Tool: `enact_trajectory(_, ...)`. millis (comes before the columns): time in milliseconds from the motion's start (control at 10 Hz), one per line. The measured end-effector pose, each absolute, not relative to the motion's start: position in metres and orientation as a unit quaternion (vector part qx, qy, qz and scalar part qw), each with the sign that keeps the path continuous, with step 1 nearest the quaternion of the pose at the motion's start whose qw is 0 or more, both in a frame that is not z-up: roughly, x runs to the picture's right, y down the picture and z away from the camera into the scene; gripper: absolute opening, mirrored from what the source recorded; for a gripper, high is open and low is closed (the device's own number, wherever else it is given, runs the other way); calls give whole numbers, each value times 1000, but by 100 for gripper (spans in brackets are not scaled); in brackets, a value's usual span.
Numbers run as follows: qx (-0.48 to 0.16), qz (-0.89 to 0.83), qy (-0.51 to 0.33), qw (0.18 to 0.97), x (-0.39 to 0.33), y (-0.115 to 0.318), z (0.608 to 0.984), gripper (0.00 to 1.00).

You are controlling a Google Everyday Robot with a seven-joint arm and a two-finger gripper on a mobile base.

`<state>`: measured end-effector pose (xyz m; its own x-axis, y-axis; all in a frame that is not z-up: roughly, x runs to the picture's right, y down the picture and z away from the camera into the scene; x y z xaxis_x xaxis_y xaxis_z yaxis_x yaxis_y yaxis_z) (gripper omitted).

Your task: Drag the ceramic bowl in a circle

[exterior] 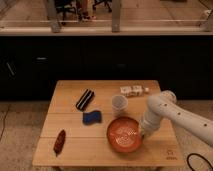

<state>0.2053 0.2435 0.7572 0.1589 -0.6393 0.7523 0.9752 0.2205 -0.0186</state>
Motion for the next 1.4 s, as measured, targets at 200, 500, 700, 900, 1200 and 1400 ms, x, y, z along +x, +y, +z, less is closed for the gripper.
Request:
enact_trajectory(200,-259,-565,-311,719,201,236,760,0)
enact_trajectory(500,-255,-553,-298,735,201,212,776,0)
enact_trajectory(700,-257,-544,-290,744,204,201,784,0)
enact_trajectory(900,-258,-537,-280,753,209,191,790,0)
enact_trajectory(1200,-256,-523,-261,770,223,171,799,0)
enact_trajectory(1400,-257,-509,-248,783,240,161,805,0)
